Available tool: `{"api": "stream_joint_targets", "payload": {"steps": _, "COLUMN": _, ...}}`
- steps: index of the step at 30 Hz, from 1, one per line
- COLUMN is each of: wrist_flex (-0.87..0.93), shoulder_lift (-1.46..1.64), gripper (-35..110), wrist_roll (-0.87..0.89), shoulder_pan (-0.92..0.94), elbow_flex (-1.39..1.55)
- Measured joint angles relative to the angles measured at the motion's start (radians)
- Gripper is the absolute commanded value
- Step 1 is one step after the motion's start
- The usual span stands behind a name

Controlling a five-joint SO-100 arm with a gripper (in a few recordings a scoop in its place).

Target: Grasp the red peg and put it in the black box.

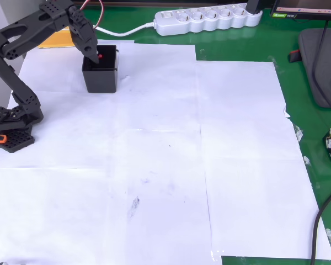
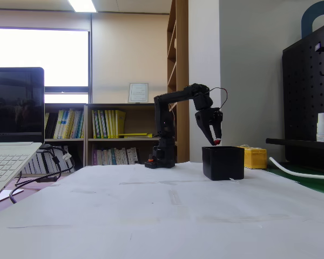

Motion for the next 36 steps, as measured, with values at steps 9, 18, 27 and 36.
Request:
{"api": "stream_joint_targets", "payload": {"steps": 9, "wrist_flex": -0.011, "shoulder_lift": 0.0, "gripper": 21, "wrist_roll": -0.009, "shoulder_pan": 0.014, "elbow_flex": 0.021}}
{"api": "stream_joint_targets", "payload": {"steps": 18, "wrist_flex": 0.009, "shoulder_lift": 0.0, "gripper": 0, "wrist_roll": -0.023, "shoulder_pan": 0.04, "elbow_flex": 0.069}}
{"api": "stream_joint_targets", "payload": {"steps": 27, "wrist_flex": 0.051, "shoulder_lift": 0.0, "gripper": 0, "wrist_roll": -0.041, "shoulder_pan": 0.104, "elbow_flex": 0.123}}
{"api": "stream_joint_targets", "payload": {"steps": 36, "wrist_flex": -0.018, "shoulder_lift": -0.098, "gripper": 0, "wrist_roll": -0.161, "shoulder_pan": 0.339, "elbow_flex": 0.009}}
